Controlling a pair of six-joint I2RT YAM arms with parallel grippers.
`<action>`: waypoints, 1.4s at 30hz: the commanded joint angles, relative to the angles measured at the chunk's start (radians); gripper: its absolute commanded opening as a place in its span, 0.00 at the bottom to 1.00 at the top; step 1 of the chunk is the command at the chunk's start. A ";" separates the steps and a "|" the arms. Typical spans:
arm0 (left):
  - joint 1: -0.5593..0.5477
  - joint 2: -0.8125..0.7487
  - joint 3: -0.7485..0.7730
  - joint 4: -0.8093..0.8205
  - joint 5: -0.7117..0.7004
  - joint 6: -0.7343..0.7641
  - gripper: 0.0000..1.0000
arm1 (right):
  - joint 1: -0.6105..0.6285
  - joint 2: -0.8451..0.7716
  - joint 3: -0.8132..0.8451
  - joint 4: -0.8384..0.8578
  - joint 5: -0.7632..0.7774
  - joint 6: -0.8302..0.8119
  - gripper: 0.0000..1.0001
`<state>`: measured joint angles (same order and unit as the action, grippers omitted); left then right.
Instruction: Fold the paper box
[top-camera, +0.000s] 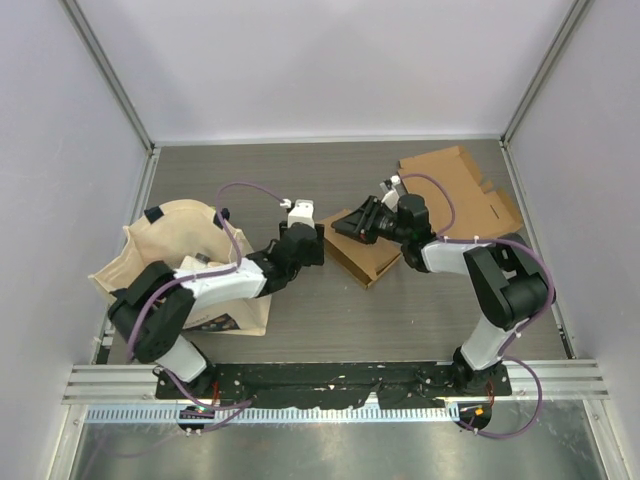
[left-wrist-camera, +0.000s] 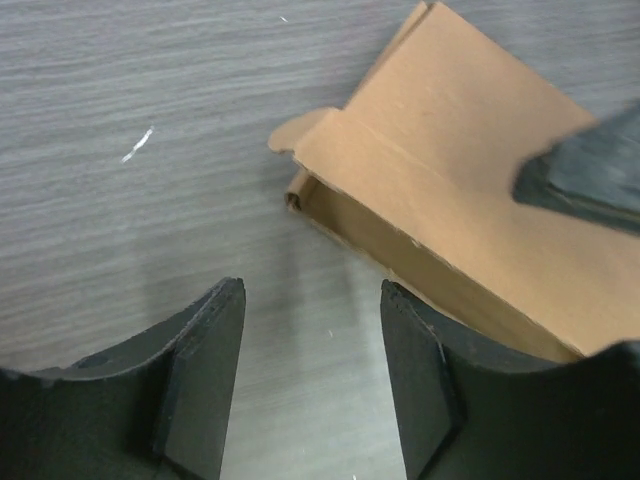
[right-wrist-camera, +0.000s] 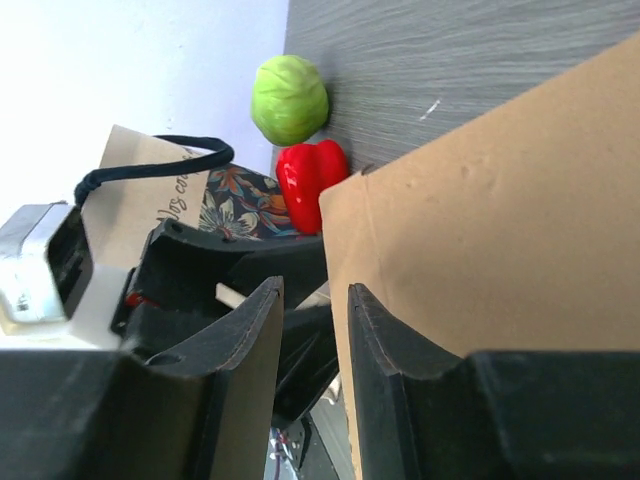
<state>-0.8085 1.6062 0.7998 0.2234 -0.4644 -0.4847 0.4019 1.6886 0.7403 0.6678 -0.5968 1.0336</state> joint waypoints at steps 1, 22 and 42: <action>0.002 -0.173 0.055 -0.280 0.167 -0.046 0.62 | -0.011 0.049 -0.022 0.202 -0.044 0.048 0.37; 0.154 0.198 0.538 -0.487 0.569 -0.103 0.33 | -0.017 -0.090 -0.004 -0.370 0.054 -0.331 0.33; 0.164 0.170 0.414 -0.378 0.576 -0.088 0.49 | -0.044 -0.410 -0.279 -0.519 0.157 -0.382 0.34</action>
<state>-0.6518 1.8652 1.2037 -0.1116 0.1024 -0.6155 0.3706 1.3731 0.4435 0.2474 -0.5190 0.7177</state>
